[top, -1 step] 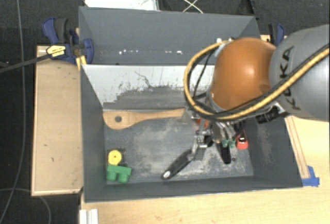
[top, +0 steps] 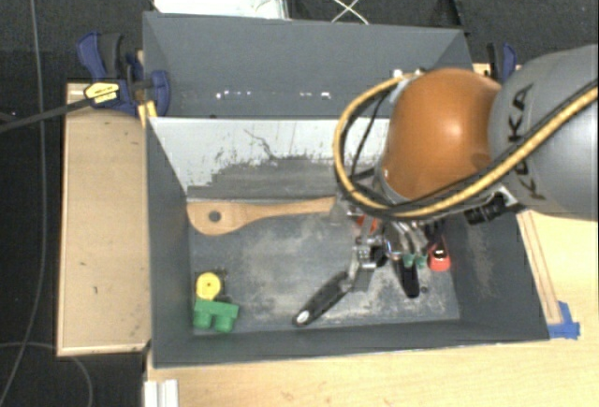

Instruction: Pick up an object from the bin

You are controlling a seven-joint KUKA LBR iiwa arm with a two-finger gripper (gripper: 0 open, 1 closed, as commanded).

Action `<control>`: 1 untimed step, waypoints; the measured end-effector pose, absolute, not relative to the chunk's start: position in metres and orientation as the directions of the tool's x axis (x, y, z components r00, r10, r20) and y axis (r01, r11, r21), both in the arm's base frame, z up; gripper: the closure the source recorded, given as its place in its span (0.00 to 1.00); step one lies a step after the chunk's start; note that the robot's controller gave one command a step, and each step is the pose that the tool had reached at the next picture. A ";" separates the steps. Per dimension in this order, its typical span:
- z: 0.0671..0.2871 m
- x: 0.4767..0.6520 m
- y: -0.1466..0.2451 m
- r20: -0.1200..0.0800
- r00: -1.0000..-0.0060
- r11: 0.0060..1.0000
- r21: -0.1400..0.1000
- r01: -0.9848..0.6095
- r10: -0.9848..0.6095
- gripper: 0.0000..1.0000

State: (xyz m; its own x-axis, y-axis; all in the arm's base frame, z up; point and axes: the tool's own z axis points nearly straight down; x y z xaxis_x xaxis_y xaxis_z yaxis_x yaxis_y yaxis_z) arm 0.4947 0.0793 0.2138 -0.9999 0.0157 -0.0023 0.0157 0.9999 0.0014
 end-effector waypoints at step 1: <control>0.165 0.489 0.083 0.001 -0.984 0.984 0.002 0.176 0.176 0.00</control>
Offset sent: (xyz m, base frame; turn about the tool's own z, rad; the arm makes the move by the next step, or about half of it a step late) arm 0.0125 0.0311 -0.0324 0.1147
